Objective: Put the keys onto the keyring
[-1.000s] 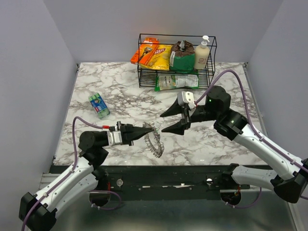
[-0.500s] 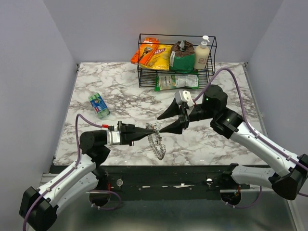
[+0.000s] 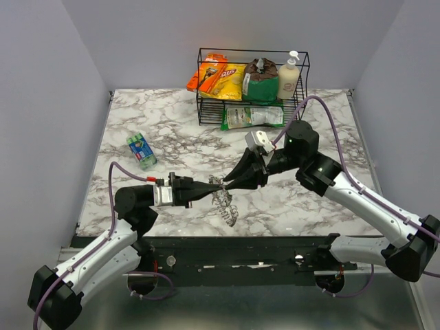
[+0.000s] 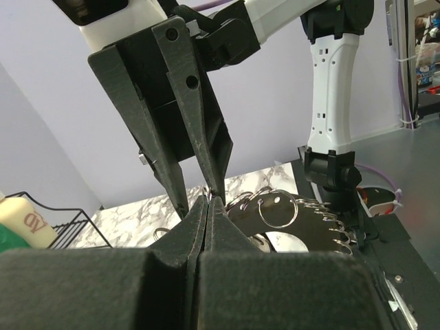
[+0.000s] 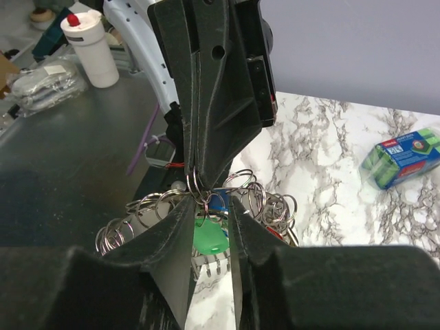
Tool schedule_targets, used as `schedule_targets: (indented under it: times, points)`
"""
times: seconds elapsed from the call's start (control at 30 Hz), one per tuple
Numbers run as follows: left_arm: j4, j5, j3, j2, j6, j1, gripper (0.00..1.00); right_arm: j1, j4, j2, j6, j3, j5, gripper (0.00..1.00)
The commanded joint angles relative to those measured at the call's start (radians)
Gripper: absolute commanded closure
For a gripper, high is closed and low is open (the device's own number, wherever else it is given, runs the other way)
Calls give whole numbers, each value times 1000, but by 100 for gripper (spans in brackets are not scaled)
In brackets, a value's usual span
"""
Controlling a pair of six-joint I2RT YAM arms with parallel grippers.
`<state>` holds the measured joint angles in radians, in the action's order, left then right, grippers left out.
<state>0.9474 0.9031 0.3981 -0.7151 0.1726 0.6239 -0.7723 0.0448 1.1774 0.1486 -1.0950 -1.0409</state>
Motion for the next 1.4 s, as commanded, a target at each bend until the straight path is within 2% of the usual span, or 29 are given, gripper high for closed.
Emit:
schedule_targets:
  times: [0.0,0.27,0.57,0.63,0.7,0.93,1.13,1.27,1.37]
  points:
    - [51,11,35,3,-7,5,100,-7,-29,21,-12,-36,-27,69]
    - [45,7,33,0,-10,5,100,-7,-34,18,-20,-37,-48,86]
    - [36,3,38,2,-16,4,100,-8,-141,14,-90,-11,-99,87]
    - [33,5,41,-1,-15,3,100,-7,-141,18,-92,-12,-102,95]
    - [30,8,44,-3,-16,4,100,-10,-141,21,-95,-13,-105,98]
    - [-13,19,62,-9,-28,5,100,-8,-151,22,-106,-11,-125,99]
    - [-170,11,77,29,-107,4,100,-8,-120,7,-81,-11,-81,99]
    - [-309,-16,96,63,-151,4,74,-8,-76,-4,-47,-11,-41,99]
    - [-425,-24,128,78,-197,5,65,-8,-48,2,-26,-23,-22,99]
